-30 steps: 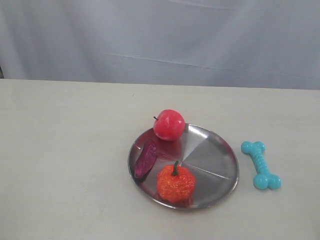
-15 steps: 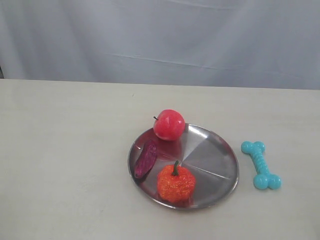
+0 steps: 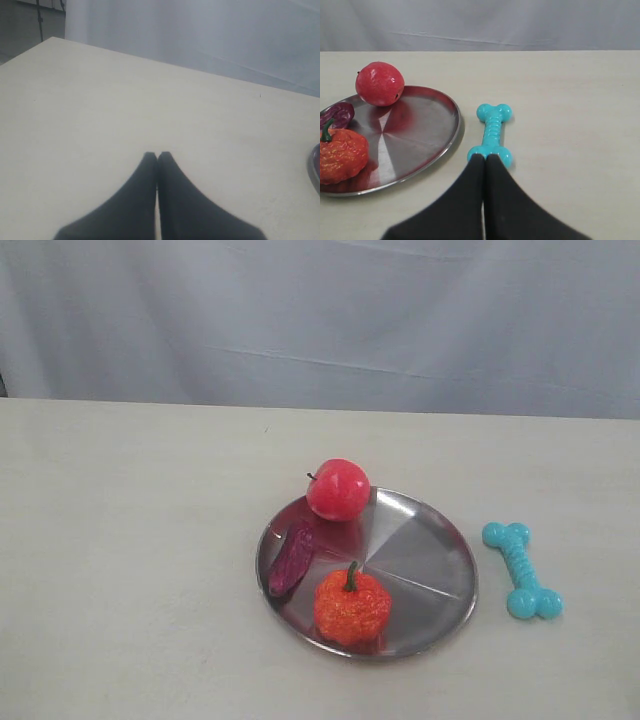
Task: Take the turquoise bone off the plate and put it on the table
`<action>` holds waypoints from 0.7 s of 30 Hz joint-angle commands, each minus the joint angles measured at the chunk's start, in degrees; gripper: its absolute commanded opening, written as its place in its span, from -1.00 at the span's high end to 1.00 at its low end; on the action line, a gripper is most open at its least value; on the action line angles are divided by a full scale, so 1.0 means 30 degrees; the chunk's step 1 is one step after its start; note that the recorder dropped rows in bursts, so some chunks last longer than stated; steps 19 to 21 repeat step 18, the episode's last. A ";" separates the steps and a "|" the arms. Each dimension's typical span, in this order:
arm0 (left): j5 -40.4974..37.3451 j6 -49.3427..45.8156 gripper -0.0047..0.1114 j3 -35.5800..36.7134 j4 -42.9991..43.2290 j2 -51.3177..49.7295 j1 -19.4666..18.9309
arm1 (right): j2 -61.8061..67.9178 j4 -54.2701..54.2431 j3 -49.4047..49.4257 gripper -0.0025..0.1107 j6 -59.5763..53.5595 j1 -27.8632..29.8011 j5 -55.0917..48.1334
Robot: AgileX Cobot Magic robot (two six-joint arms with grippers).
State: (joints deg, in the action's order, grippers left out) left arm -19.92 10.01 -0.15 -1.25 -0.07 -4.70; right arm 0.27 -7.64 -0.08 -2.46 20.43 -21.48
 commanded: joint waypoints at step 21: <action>0.0098 0.0034 0.92 0.0049 -0.0080 0.0025 0.0094 | -0.0090 0.0078 0.0027 0.96 0.0216 -0.0058 0.0067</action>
